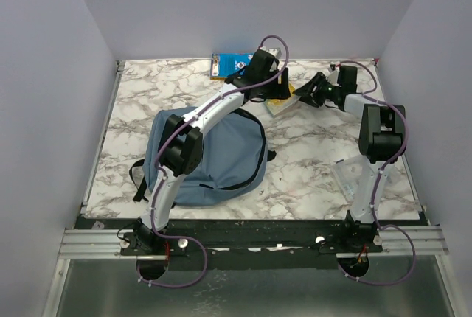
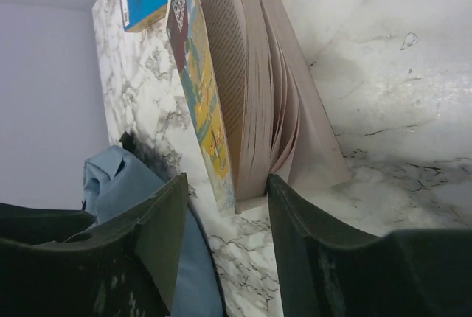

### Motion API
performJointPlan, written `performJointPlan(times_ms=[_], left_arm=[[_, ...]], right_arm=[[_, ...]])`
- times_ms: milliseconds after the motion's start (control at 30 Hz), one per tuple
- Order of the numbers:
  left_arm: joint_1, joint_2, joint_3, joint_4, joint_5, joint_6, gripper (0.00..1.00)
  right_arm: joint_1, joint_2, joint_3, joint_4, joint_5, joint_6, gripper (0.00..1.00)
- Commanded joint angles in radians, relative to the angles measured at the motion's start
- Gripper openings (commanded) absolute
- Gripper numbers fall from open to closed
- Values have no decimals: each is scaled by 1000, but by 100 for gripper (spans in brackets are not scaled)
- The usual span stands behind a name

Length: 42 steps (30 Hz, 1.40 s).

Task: Pack the student bag
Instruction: Pick up the book from the center of the board.

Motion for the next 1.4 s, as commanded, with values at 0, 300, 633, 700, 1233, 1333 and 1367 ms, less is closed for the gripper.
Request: performJointPlan(times_ms=[0, 300, 633, 700, 1233, 1333, 1367], left_arm=[[-10, 25, 28, 7, -64, 164, 75], [-106, 56, 59, -8, -240, 453, 80], [-133, 51, 37, -35, -350, 482, 75], [-138, 42, 20, -35, -385, 492, 75], [-198, 59, 58, -39, -438, 503, 86], [-205, 75, 78, -43, -493, 460, 83], [-205, 80, 85, -47, -517, 442, 78]], right_arm=[[-4, 18, -34, 118, -97, 84, 47], [-5, -20, -53, 108, -139, 148, 17], [-5, -107, -127, 249, -226, 385, 1], [-5, -135, -168, 335, -244, 474, 1], [-5, -271, -304, 438, -147, 708, 1], [-5, -302, -347, 461, -121, 755, 1], [-5, -315, -365, 470, -107, 777, 1]])
